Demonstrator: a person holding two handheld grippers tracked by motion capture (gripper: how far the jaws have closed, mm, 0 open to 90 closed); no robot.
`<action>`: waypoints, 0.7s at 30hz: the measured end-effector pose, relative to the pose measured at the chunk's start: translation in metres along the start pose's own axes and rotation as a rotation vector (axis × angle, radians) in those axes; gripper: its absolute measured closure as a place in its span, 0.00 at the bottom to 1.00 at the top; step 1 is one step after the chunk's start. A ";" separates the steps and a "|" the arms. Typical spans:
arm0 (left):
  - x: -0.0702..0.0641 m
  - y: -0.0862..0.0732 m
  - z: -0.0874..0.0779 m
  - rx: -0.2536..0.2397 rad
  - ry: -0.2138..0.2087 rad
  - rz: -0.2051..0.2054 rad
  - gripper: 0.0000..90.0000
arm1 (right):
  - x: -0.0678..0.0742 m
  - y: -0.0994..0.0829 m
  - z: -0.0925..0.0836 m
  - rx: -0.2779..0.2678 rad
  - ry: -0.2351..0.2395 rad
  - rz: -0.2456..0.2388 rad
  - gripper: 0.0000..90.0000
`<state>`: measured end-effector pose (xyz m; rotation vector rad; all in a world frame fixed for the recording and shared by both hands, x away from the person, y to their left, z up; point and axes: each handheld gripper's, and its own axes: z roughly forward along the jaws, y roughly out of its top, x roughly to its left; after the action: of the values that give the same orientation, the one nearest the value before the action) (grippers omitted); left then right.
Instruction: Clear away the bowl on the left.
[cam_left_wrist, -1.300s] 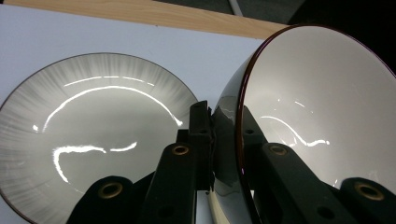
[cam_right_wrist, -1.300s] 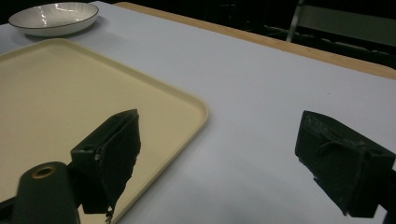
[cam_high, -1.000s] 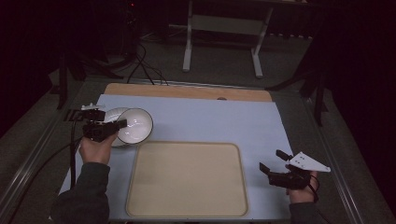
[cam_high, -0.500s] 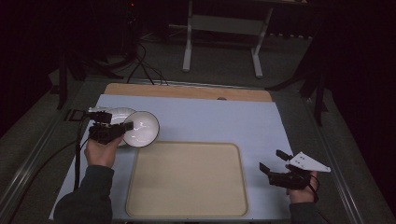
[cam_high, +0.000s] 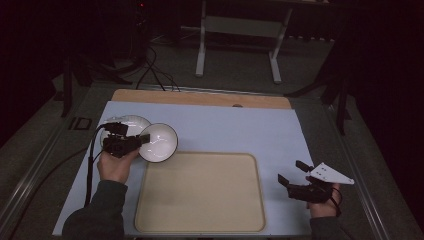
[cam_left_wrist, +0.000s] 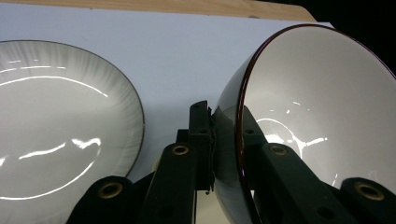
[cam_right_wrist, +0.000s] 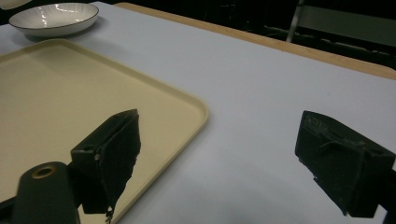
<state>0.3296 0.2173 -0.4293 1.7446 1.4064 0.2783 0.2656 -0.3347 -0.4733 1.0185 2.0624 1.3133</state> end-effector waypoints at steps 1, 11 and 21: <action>-0.001 0.000 0.001 0.001 -0.001 0.003 0.91 | 0.000 0.000 0.000 0.000 0.000 0.001 0.15; -0.009 -0.003 0.006 0.020 -0.018 0.017 0.91 | 0.000 0.000 0.000 0.000 0.001 0.000 0.15; -0.019 -0.005 0.009 0.033 -0.036 0.034 0.91 | 0.000 0.000 0.000 0.000 0.001 0.000 0.15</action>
<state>0.3260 0.1963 -0.4323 1.7931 1.3634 0.2422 0.2658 -0.3348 -0.4735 1.0184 2.0630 1.3141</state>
